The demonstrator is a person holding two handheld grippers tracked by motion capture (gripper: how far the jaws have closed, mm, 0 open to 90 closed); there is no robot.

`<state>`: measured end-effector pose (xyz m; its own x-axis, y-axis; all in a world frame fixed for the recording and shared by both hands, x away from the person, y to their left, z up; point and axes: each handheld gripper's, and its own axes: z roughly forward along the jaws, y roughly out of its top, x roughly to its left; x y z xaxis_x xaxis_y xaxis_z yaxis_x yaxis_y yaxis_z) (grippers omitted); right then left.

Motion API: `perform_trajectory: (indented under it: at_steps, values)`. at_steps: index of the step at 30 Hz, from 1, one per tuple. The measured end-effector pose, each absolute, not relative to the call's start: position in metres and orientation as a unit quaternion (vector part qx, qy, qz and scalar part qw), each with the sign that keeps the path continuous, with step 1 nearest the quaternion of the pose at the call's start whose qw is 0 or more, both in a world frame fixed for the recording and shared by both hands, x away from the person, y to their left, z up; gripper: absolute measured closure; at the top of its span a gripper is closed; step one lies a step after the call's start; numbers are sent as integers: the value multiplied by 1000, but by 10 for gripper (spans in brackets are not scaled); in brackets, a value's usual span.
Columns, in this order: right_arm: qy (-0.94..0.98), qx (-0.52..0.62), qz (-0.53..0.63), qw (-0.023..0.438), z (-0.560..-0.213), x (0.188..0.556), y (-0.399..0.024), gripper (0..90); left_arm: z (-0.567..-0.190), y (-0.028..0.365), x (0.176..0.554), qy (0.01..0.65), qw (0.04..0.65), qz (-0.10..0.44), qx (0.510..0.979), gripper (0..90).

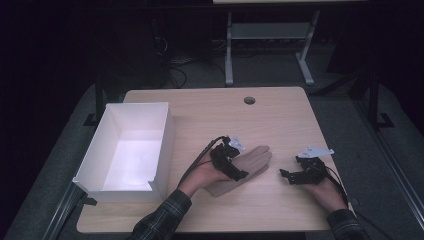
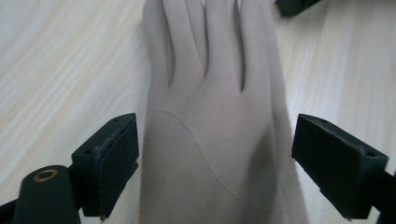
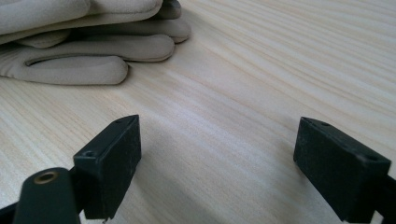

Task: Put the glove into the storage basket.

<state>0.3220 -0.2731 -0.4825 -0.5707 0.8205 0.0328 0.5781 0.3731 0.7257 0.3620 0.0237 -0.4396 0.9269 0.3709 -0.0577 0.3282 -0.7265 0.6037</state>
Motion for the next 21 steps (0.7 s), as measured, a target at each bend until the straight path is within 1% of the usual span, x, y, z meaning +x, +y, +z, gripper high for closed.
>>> perform_trajectory:
  at_steps: [6, 13, 16, 17, 18, 19, 21]
  values:
    - [811, 432, 357, 170, -483, 322, -273, 148, -455, 19, 365, 189, 287, 22, 939, 135]
    - [811, 431, 357, 170, -483, 322, -273, 148, -460, 17, 363, 197, 295, 15, 935, 135]
    - [812, 429, 358, 170, -483, 322, -273, 148, -459, 17, 362, 185, 285, 18, 940, 151]
    - [812, 429, 358, 170, -483, 322, -273, 148, -458, 17, 361, 180, 285, 17, 941, 171]
    - [812, 429, 358, 170, -483, 322, -273, 148, -457, 17, 360, 180, 289, 14, 940, 226]
    - [812, 429, 358, 170, -483, 322, -273, 148, -456, 16, 359, 179, 290, 10, 940, 260]
    - [812, 429, 358, 170, -483, 322, -273, 148, -454, 16, 357, 171, 291, -1, 941, 376]
